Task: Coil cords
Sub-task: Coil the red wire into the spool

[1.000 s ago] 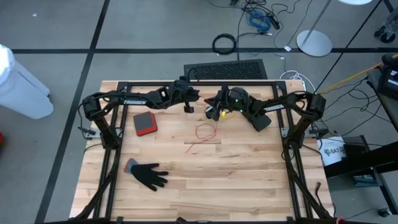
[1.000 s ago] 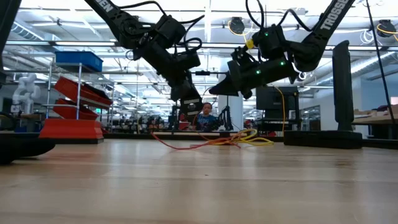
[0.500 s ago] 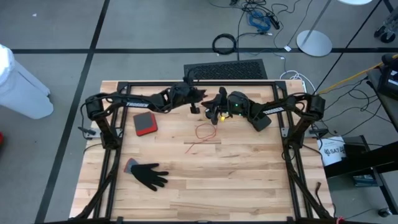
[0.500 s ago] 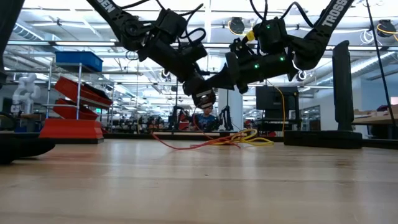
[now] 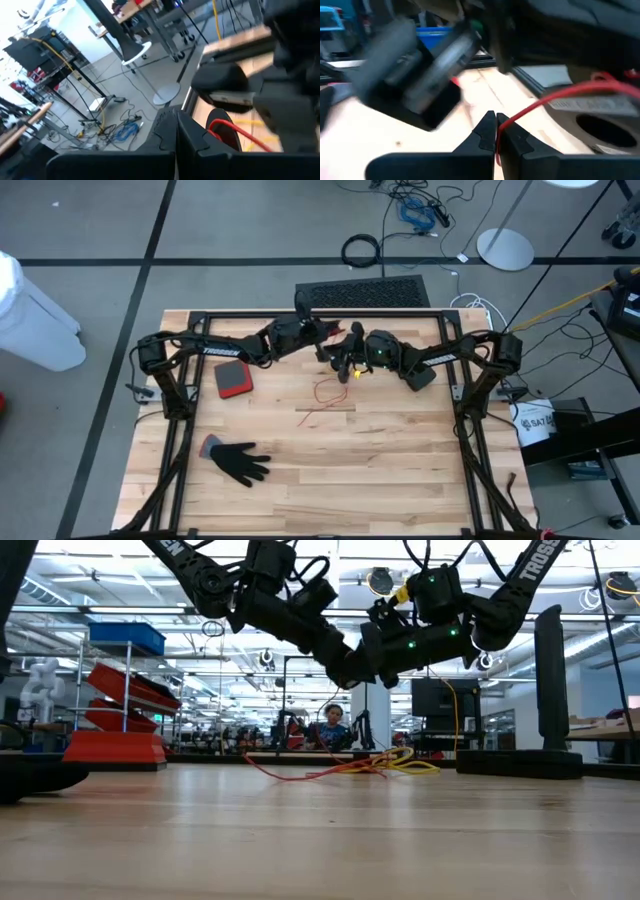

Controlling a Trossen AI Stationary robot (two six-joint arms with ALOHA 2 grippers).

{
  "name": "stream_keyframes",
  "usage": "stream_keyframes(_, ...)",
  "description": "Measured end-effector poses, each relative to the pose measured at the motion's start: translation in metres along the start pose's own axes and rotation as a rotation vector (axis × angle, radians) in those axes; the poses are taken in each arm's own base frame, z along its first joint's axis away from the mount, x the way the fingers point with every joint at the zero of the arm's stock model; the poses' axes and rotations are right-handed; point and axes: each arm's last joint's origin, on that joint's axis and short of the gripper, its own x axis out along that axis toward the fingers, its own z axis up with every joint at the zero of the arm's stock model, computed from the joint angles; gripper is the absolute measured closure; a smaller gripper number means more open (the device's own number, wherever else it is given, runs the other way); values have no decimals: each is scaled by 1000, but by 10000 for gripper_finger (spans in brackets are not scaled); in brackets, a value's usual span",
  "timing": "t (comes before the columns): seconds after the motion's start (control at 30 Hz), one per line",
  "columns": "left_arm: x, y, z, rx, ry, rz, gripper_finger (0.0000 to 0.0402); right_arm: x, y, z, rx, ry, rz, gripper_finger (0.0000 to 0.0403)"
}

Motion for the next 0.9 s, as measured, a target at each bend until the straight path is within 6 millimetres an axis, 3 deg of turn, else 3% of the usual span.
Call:
stream_keyframes(0.53,-1,-2,8,-66,-58,24,402,0,9,6,-77,-63,-26,402)
stream_keyframes(0.9,-5,-4,24,-187,-183,59,402,8,9,-9,-62,-44,-56,402)
